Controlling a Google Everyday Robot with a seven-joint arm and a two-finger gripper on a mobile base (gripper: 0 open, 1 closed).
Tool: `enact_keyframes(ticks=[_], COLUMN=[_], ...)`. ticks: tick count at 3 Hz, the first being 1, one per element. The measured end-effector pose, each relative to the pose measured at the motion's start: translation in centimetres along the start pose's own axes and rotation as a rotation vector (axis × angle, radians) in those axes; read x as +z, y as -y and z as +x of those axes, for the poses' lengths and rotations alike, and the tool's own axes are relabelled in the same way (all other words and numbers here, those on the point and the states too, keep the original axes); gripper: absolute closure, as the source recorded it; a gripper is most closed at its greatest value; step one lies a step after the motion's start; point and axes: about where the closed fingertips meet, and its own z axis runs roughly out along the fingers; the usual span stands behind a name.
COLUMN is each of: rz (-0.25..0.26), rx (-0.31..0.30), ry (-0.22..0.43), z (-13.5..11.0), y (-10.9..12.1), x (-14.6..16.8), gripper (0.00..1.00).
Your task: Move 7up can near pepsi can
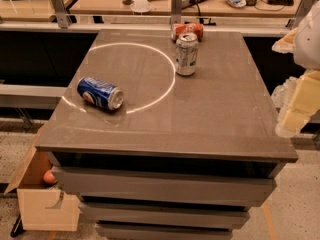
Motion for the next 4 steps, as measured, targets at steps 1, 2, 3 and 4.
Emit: enact_keyframes(ticks=[1, 2, 3, 4], rz=[0.0, 0.017, 0.019, 0.057], rx=[0.0, 0.019, 0.117, 0.209], ry=[0.0, 0.044, 0.171, 0.378], z=[0.0, 0.0, 2.2, 3.1], y=[0.0, 0.4, 1.2, 2.9], x=[0.0, 0.1, 2.8, 5.8], gripper=[0.0, 0.0, 0.0, 0.0])
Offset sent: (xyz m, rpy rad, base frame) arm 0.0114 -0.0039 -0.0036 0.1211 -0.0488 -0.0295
